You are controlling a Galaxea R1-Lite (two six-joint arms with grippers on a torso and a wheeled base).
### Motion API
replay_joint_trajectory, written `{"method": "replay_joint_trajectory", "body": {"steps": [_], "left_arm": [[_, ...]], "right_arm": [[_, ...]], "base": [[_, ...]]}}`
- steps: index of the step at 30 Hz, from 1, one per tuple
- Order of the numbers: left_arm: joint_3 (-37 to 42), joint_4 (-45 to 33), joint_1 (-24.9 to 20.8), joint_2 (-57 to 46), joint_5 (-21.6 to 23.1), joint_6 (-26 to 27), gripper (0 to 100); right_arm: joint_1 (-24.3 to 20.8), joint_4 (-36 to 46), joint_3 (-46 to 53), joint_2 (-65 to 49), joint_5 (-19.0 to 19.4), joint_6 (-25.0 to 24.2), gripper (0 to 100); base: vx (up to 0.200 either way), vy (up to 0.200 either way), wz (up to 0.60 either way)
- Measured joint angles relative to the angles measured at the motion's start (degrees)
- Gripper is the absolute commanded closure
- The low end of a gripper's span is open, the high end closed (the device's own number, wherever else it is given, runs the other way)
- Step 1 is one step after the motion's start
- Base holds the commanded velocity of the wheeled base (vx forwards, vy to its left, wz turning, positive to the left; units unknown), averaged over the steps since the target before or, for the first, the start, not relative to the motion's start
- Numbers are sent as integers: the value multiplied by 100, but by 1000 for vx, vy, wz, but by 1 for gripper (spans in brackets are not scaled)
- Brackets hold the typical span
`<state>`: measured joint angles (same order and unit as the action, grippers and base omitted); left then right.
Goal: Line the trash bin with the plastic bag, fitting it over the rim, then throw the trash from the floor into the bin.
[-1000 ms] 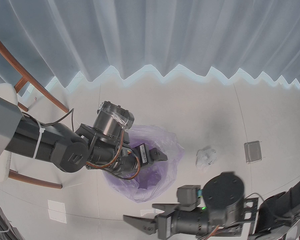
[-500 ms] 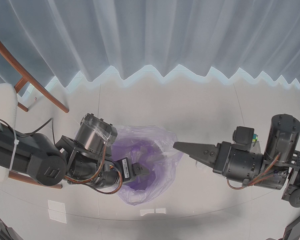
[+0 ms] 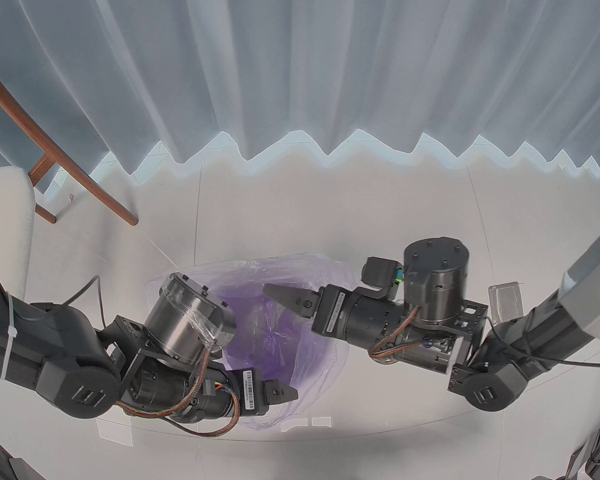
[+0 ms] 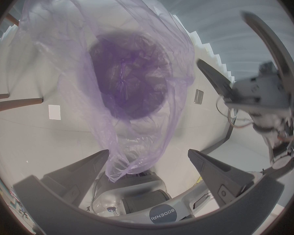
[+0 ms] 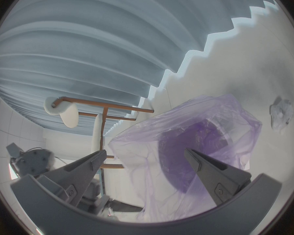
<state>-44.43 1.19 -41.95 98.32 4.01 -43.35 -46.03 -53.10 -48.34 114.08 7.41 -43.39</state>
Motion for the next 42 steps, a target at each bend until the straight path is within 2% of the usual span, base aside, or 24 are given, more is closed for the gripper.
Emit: {"method": "replay_joint_trajectory", "body": {"steps": [7, 12, 18, 22, 29, 36, 42], "left_arm": [[74, 2, -317, 22, 0, -6, 0], [168, -2, -524, 48, -5, -4, 0], [243, 0, -617, 44, -7, -4, 0], [271, 6, -621, 39, -5, -2, 0], [296, 13, -599, 13, -10, 5, 0], [301, 11, -577, -24, -10, 5, 0], [325, 13, -573, -46, -7, 5, 0]], "right_arm": [[107, -13, -629, 742, 16, 206, 0], [144, 277, -992, 1136, 22, 305, 0], [183, 1349, -1117, 1235, 20, 652, 0], [227, 2231, -1117, 1095, 16, 1169, 0], [404, 3224, -926, 612, 13, 1996, 0], [660, 3195, -356, 336, 2, 2410, 0], [874, 2477, 254, 362, -6, 2560, 0]], "base": [[0, 0, 0], [0, 0, 0], [0, 0, 0], [0, 0, 0], [0, 0, 0], [0, 0, 0], [0, 0, 0]]}}
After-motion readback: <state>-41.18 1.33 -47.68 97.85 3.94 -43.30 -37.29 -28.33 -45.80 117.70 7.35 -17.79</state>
